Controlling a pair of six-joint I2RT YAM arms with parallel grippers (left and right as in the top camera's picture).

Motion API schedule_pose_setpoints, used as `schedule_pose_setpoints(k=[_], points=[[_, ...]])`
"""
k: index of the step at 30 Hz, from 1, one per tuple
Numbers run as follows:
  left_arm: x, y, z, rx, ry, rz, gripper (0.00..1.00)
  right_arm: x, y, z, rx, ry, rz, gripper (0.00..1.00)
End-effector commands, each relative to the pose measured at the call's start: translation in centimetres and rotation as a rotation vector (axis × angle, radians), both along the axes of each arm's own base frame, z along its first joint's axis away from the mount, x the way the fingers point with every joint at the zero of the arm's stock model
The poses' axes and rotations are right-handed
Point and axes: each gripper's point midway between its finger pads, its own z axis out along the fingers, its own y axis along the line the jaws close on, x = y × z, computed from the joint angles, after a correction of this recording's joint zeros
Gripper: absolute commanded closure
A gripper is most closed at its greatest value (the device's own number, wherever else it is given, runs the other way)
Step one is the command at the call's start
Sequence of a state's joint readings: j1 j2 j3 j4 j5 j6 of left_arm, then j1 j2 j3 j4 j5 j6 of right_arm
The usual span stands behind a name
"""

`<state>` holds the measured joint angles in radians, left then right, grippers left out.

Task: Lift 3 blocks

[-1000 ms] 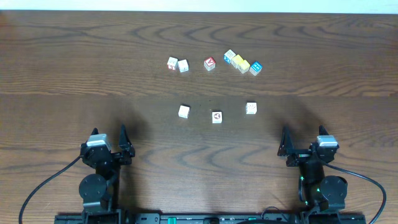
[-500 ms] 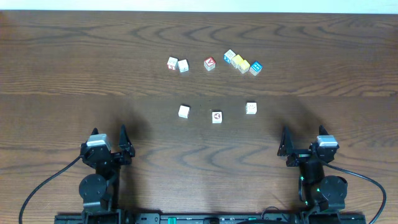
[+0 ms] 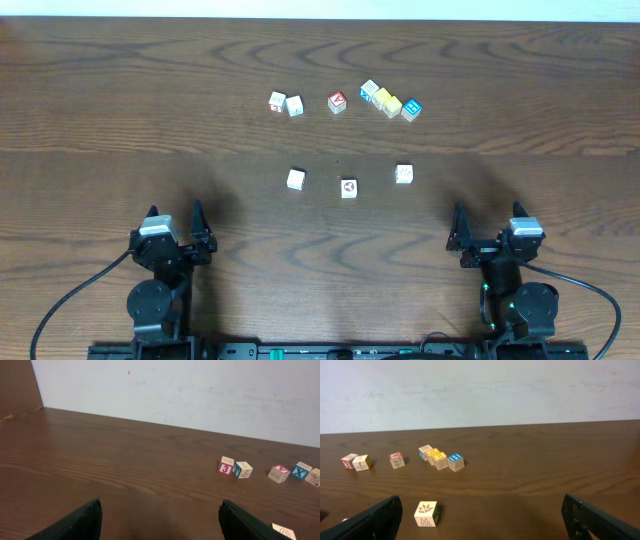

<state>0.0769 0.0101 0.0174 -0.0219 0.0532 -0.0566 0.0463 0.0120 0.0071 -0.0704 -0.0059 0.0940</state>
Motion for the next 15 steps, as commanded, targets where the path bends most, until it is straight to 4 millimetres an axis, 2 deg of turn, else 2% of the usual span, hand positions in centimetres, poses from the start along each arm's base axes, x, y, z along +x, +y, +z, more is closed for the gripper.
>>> schedule_pose_setpoints(k=[1, 4, 15], points=[[0.1, -0.8, -0.5, -0.031, 0.006, -0.043, 0.25, 0.0, -0.2, 0.0, -0.010, -0.001, -0.010, 0.01], [0.1, -2.6, 0.6, -0.041, -0.040, -0.150, 0.25, 0.0, -0.2, 0.0, -0.011, -0.001, -0.011, 0.01], [0.1, -2.9, 0.5, -0.043, -0.036, -0.167, 0.25, 0.0, -0.2, 0.0, -0.010, -0.001, -0.011, 0.01]])
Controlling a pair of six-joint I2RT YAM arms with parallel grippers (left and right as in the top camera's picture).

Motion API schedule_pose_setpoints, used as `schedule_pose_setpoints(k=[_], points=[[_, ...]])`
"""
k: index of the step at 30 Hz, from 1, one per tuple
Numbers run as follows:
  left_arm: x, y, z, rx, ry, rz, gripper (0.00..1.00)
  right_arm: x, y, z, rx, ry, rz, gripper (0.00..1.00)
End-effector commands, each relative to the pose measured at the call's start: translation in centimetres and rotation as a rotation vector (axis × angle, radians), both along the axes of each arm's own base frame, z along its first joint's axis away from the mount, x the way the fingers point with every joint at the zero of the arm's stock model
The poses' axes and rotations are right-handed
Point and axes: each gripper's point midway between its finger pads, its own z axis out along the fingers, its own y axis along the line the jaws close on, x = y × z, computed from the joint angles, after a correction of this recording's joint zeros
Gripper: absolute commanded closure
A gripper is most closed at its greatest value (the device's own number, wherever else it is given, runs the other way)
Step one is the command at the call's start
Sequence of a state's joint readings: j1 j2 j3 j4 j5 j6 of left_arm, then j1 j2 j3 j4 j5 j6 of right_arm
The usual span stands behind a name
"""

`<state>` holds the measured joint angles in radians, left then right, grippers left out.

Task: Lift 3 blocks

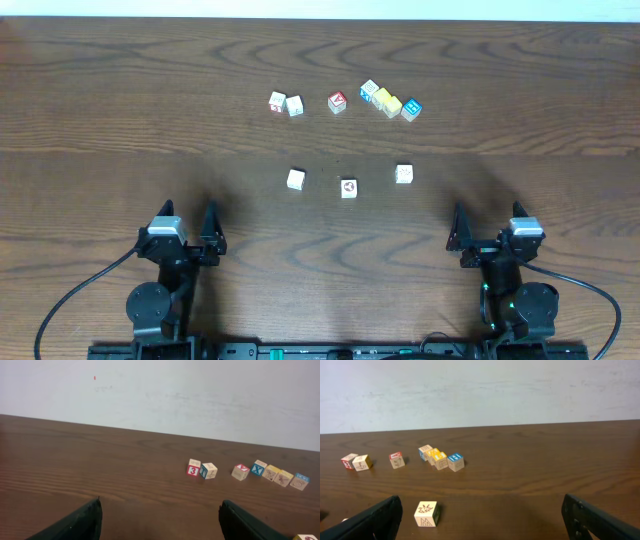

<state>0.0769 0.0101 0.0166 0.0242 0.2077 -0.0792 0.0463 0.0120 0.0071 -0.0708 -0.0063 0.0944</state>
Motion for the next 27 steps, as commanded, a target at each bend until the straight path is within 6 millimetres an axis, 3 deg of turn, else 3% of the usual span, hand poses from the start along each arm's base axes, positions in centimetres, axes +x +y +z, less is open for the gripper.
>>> schedule_pose_setpoints(k=[1, 11, 27], points=[[0.0, -0.2, -0.7, -0.012, 0.017, -0.015, 0.25, 0.0, -0.2, 0.0, -0.011, -0.001, -0.011, 0.01], [-0.2, -0.2, -2.3, -0.017, 0.083, -0.014, 0.25, 0.0, -0.2, 0.0, -0.011, -0.001, -0.011, 0.01], [-0.2, -0.2, -2.3, -0.017, 0.081, -0.014, 0.25, 0.0, -0.4, 0.0, -0.045, -0.003, -0.017, 0.01]])
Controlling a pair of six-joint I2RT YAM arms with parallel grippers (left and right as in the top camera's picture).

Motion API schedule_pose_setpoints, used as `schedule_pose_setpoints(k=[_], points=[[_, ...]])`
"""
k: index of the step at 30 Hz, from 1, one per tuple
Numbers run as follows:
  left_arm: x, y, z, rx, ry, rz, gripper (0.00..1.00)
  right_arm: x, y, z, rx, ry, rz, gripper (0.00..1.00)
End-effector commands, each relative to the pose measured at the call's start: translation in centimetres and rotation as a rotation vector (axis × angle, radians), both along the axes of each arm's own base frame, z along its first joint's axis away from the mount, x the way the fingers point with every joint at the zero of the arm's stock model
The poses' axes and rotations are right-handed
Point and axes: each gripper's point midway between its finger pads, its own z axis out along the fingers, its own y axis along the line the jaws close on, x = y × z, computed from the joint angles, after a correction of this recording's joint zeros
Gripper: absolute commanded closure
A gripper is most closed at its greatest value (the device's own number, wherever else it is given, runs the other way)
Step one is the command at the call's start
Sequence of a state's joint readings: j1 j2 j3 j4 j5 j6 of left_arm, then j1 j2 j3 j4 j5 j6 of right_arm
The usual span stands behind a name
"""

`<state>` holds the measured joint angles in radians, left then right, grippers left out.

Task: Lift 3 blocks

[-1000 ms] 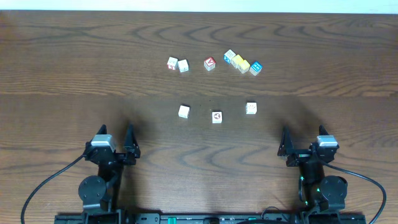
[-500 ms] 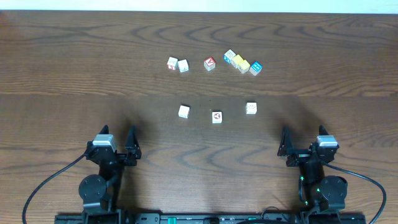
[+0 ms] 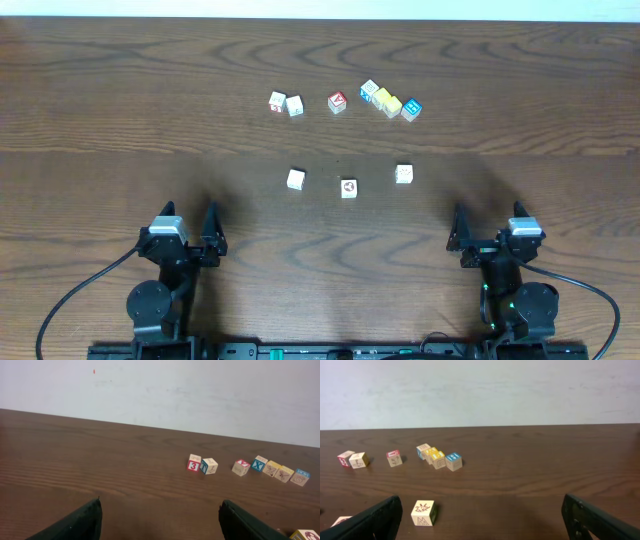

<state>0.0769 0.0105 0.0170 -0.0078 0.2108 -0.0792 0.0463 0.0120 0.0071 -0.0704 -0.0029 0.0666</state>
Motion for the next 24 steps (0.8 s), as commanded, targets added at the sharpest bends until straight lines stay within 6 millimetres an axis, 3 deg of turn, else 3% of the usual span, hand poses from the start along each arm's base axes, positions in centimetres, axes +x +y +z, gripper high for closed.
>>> schedule_pose_setpoints(k=[1, 10, 14, 20, 24], points=[[-0.1, -0.2, -1.5, -0.014, 0.049, -0.011, 0.25, 0.0, -0.3, 0.0, -0.017, -0.002, -0.016, 0.01], [-0.1, -0.2, -1.5, -0.014, 0.049, -0.011, 0.25, 0.0, -0.3, 0.0, -0.016, -0.001, -0.015, 0.01], [-0.1, -0.2, -1.5, -0.014, 0.049, -0.011, 0.25, -0.1, 1.4, 0.4, 0.094, -0.008, 0.080, 0.01], [-0.1, -0.1, -1.5, -0.014, 0.049, -0.007, 0.25, -0.1, 1.5, 0.4, 0.120, -0.006, 0.079, 0.01], [-0.1, -0.1, -1.5, -0.014, 0.049, -0.007, 0.25, -0.1, 1.3, 1.8, 0.164, -0.059, 0.072, 0.01]])
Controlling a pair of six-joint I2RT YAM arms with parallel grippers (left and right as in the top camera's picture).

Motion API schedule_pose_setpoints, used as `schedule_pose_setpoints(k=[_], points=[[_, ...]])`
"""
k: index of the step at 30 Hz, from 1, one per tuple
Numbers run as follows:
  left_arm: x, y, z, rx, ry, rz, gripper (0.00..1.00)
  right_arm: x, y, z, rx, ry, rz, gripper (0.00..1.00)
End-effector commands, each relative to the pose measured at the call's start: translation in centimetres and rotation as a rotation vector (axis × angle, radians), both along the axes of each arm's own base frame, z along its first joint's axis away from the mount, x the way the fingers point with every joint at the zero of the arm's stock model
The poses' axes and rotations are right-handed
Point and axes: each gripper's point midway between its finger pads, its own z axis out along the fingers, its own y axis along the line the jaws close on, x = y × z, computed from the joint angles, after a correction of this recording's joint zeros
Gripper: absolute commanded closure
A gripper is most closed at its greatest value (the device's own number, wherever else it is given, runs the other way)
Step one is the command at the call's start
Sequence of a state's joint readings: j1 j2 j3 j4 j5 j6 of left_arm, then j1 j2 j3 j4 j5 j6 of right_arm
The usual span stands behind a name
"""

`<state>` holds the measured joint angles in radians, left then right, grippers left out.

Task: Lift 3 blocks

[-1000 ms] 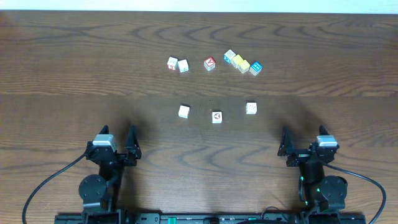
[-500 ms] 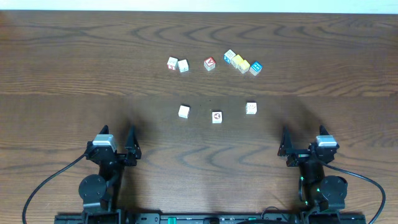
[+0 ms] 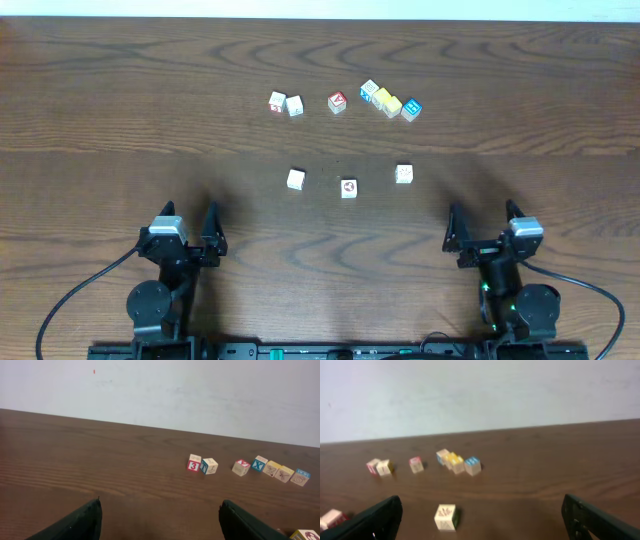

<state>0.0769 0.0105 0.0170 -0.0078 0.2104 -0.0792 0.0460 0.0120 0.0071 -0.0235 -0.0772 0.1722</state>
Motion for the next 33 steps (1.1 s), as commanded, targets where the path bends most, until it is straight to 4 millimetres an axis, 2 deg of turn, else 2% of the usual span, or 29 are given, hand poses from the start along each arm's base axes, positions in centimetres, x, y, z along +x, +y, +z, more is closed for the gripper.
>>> schedule_pose_setpoints(k=[1, 4, 6, 10, 15, 18, 20, 22, 25, 30, 33], points=[[-0.1, -0.1, -1.5, -0.014, 0.049, -0.007, 0.25, 0.0, 0.0, 0.8, 0.062, -0.027, 0.003, 0.01], [-0.1, 0.0, -1.5, -0.013, 0.050, -0.001, 0.25, -0.1, 0.0, 1.9, 0.099, -0.068, 0.005, 0.01], [-0.1, 0.0, -1.5, -0.013, 0.050, 0.000, 0.25, -0.2, 0.0, 3.3, 0.129, -0.123, 0.008, 0.01], [-0.1, 0.0, -1.5, -0.013, 0.051, 0.000, 0.25, -1.0, -0.5, 7.6, 0.115, -0.305, -0.013, 0.01], [-0.1, 0.0, -1.6, -0.013, 0.052, -0.001, 0.25, -4.2, -0.9, 14.5, 0.108, -0.617, -0.017, 0.01], [-0.1, 0.0, -1.6, -0.013, 0.052, -0.001, 0.25, -6.5, -0.7, 17.5, 0.090, -0.763, -0.004, 0.01], [-0.1, 0.0, -1.6, -0.013, 0.052, -0.001, 0.25, -7.4, 0.0, 18.9, 0.072, -0.799, 0.034, 0.01], [-0.1, 0.0, -1.6, -0.013, 0.052, -0.001, 0.25, -7.6, 0.8, 20.1, 0.054, -0.774, 0.082, 0.01], [-0.1, 0.0, -1.6, -0.014, 0.052, -0.001, 0.25, -6.6, 1.6, 21.2, 0.038, -0.626, 0.122, 0.01], [-0.1, -0.2, -1.6, -0.015, 0.052, -0.010, 0.25, -3.6, 2.2, 22.1, -0.083, -0.278, 0.129, 0.01], [-0.1, -0.2, -1.6, -0.015, 0.052, -0.011, 0.25, -0.9, 2.4, 22.3, -0.087, -0.052, 0.146, 0.01]])
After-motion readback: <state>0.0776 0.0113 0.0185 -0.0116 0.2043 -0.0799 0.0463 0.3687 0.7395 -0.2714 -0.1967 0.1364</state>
